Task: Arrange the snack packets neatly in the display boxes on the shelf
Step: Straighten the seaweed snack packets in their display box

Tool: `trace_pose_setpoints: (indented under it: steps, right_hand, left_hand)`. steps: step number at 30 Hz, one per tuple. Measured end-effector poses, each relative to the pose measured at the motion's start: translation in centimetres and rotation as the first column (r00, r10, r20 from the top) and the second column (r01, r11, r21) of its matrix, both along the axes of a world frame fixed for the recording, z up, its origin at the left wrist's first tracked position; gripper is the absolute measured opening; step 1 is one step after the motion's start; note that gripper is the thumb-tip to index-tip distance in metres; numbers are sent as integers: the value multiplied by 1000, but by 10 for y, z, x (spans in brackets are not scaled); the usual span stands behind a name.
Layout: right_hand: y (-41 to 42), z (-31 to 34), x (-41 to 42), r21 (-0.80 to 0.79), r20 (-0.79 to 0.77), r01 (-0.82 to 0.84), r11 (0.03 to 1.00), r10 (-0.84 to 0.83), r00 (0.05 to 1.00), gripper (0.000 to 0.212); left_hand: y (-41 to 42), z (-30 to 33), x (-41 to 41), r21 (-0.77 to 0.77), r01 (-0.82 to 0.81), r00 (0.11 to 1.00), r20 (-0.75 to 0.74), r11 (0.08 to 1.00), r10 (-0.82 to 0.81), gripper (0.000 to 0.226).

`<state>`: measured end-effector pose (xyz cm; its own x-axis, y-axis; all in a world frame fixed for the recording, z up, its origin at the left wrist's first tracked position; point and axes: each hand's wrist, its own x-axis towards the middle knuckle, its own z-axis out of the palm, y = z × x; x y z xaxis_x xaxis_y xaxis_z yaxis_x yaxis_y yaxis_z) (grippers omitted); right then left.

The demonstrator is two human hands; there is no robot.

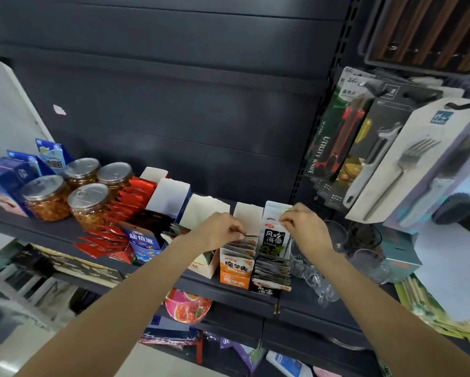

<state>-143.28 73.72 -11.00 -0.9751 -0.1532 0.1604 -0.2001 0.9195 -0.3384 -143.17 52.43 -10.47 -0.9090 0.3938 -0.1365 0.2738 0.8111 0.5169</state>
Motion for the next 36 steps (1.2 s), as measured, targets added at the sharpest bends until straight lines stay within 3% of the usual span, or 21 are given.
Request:
trace_pose_setpoints:
  steps: [7, 11, 14, 19, 23, 27, 32, 36]
  right_hand:
    - [-5, -17, -16, 152, -166, 70, 986, -44, 985, 20]
    - [-6, -20, -18, 187, -150, 103, 977, -76, 986, 23]
    - [-1, -15, -12, 148, -76, 43, 988, -32, 997, 20]
    - [10, 0, 14, -85, 42, -30, 996, 33, 999, 25]
    - [13, 8, 33, -104, 188, -55, 993, 74, 979, 18]
    - [6, 10, 40, -107, 224, -28, 994, 52, 973, 17]
    - [-6, 7, 42, -5, 272, -37, 999, 37, 962, 16]
    - [-13, 8, 40, 200, 189, -39, 979, 0, 982, 28]
  left_hand:
    - [-1, -2, -3, 0, 2, 1000, 12, 1000, -2, 26]
    - [1, -5, -1, 10, 1, 1000, -4, 1000, -1, 28]
    - [2, -7, 4, 2, -5, 1000, -15, 1000, 5, 28]
    - [1, -9, 5, -2, -4, 1000, -29, 1000, 4, 28]
    - [0, -6, 4, 8, 0, 999, -34, 1000, 0, 28]
    - [-1, -7, 4, 28, 4, 999, -33, 1000, -3, 28]
    - [-1, -10, 5, 34, -4, 1000, -20, 999, 4, 27]
    - [-1, -7, 4, 38, -3, 1000, -1, 999, 3, 27]
